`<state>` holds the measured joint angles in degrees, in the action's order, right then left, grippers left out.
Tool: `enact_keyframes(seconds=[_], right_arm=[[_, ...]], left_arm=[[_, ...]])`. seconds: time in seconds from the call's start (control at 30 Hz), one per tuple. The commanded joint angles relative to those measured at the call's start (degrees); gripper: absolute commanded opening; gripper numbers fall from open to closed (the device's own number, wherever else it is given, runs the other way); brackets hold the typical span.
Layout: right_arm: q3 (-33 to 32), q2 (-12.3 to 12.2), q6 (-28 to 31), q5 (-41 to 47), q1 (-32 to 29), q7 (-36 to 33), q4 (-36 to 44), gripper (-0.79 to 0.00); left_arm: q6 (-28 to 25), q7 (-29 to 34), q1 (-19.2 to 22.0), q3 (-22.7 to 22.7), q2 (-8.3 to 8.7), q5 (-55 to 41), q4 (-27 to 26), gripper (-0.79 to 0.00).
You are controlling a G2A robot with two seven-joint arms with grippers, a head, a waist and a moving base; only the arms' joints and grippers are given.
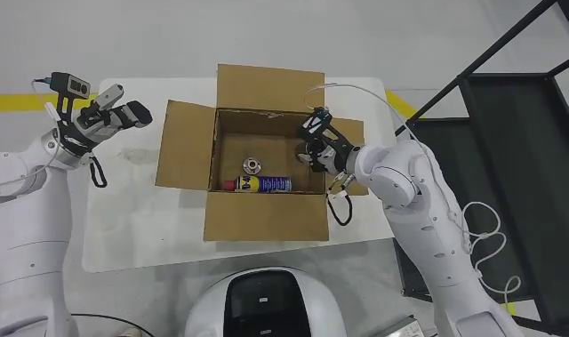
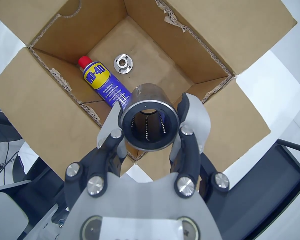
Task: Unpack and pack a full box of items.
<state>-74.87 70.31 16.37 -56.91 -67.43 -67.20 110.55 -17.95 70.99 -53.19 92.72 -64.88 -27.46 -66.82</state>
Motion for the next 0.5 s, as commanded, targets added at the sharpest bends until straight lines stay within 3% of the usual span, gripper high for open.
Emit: enact_keyframes(seconds=[0.0,0.1,0.27,0.47], right_arm=[[0.0,0.0,0.0,0.0,0.0,0.0,0.0,-0.785],[-2.97,-0.39,0.01,1.6,-0.99,1.56,0.8,-0.785],[-15.25,-1.73,-0.31,8.56,-2.67,-0.64,1.92,-0.785],[-24.54,-2.96,-4.26,6.4,-2.9,0.06,-7.57,-0.785]], left_arm=[[0.0,0.0,0.0,0.0,0.0,0.0,0.0,0.0],[0.0,0.0,0.0,0.0,0.0,0.0,0.0,0.0],[0.0,0.0,0.0,0.0,0.0,0.0,0.0,0.0],[0.0,0.0,0.0,0.0,0.0,0.0,0.0,0.0]])
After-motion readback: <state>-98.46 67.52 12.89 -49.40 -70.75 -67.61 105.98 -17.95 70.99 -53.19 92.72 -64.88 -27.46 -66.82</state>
